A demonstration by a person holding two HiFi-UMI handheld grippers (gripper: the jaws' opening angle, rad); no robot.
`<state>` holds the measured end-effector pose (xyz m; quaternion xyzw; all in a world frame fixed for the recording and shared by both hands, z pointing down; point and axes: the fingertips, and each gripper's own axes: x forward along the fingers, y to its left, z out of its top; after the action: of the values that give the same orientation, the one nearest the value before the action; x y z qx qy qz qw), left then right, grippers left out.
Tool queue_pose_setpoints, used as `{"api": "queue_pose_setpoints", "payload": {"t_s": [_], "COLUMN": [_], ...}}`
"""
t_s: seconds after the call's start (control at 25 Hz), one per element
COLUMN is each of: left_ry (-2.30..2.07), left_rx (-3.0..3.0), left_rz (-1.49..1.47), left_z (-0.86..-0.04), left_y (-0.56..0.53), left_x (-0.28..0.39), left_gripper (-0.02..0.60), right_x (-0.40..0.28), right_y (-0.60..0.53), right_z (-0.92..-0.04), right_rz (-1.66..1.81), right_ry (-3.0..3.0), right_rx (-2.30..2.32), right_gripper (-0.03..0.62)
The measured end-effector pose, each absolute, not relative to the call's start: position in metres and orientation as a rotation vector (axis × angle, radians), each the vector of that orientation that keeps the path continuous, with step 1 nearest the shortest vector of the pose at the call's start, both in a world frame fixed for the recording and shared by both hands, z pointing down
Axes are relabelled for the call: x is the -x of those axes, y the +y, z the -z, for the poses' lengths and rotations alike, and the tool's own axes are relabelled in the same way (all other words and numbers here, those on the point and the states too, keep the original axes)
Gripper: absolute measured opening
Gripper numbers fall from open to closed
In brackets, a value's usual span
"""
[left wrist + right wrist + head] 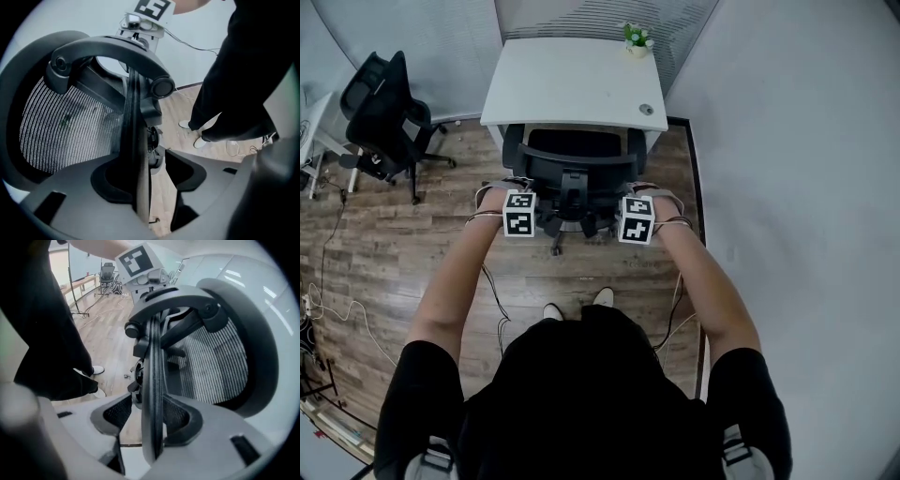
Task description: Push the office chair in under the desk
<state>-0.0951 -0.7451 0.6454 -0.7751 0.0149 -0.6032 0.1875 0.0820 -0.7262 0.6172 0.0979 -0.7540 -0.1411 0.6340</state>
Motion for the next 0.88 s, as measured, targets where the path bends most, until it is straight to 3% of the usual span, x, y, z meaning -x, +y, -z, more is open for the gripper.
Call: {"api": "queue_pose_setpoints", "payload": {"t_s": [0.48,0.88], "left_ry": [0.07,0.656], "left_rx": [2.244,2.589], "left_rz": [1.718,1.165], "left_z": [-0.624,-0.549], "left_y": [-0.747,-0.722], "left_x": [0.091,0.077], "left_gripper": [0.241,0.243], "right_x": [-0.098,-0.066], "right_y": [-0.704,-0.695], "right_z": [-0.562,-0.491], "right_rz": [0.321,0.194], "right_ry": [-1.907,-2.358], "right_rx": [-0.375,-0.761], "right_gripper": [0.184,0.183]}}
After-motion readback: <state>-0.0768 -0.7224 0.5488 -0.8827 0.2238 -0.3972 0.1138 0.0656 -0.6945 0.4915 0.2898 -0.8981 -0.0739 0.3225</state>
